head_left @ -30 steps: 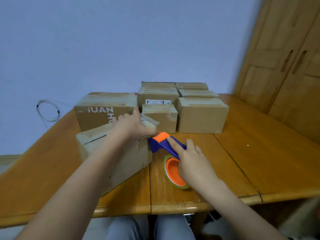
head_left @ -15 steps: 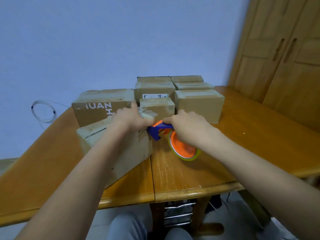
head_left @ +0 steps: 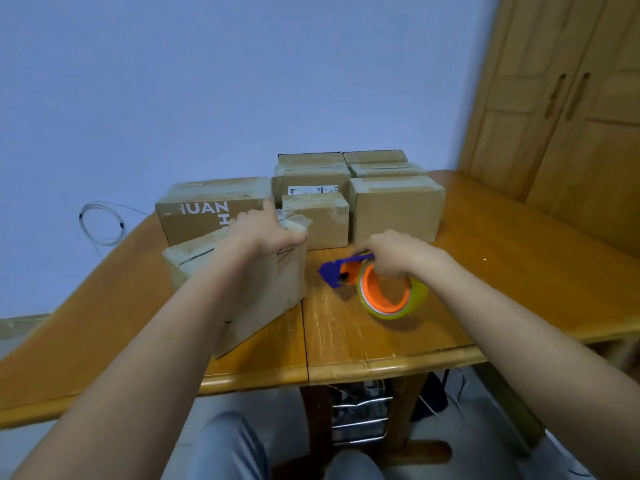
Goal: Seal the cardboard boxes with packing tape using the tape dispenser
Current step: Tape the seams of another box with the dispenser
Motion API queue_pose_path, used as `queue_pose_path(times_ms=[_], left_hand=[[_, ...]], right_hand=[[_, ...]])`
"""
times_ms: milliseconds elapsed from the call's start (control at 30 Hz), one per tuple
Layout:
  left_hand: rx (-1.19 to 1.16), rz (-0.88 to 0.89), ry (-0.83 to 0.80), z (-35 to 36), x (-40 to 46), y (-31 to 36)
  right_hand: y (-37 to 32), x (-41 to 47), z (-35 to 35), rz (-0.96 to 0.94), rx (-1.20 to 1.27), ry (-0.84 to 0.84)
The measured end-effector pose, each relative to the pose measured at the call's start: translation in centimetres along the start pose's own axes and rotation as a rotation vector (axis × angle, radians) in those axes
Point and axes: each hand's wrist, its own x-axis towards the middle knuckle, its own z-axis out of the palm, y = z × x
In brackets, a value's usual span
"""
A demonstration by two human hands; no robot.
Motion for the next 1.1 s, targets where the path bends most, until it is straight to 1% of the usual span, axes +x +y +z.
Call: queue_pose_path(times_ms=[100,167,267,333,367,433,467,500,567,633,700,767,867,1000,1100], left_hand=[[0.012,0.003,-0.009,-0.2,-0.4,0.2],[0.017,0.015,-0.029,-0.3,-0.5,0.1],[-0.018,0.076,-0.092,-0.7,-0.8,-0.2],[-0.060,0.161,-0.155,-1.3,-0.9,-0.7],[-0.073,0.198,-0.189,-1.7,-1.0,-1.0],[-0.092,0.251,-0.242,-2.2,-0.9,-1.5],[-0.107,0.273,-0.270,-2.4,-0.7,-1.6],[-0.131,0.290,-0.294,-2.4,-0.6,-1.5],[-0.183,0.321,-0.312,-2.4,-0.4,-1.1],[-0.213,0.357,-0.304,-2.2,-0.3,-1.0],[-0.268,0.369,-0.303,-2.0,-0.5,-1.5],[-0.312,0.364,-0.305,-1.9,-0.6,-2.0],[-0.323,0.362,-0.276,-1.4,-0.2,-2.7],[-0.416,0.336,-0.280,-1.4,0.3,-3.2],[-0.423,0.338,-0.281,-1.4,0.4,-3.3]], right_hand=[[3.5,0.4,2.5,0.129,0.296,0.027],[5.1,1.3,3.8,0.203,0.428,0.057],[6.4,3.0,5.1,0.265,0.467,0.143],[7.0,4.2,5.3,0.294,0.419,0.194],[7.3,4.9,5.2,0.285,0.370,0.191],[7.0,5.6,4.4,0.226,0.276,0.214],[6.3,5.6,3.9,0.167,0.283,0.263],[5.4,5.6,3.5,0.073,0.351,0.339],[2.3,5.3,3.2,-0.161,0.638,0.492],[-0.8,5.8,3.9,-0.326,0.889,0.613],[-3.0,7.2,5.8,-0.380,1.071,0.746],[-4.2,8.6,7.6,-0.385,1.203,0.852],[-5.4,9.7,8.9,-0.421,1.238,0.877],[-5.2,9.7,9.1,-0.558,1.177,0.890],[-4.8,9.4,9.6,-0.579,1.136,0.916]])
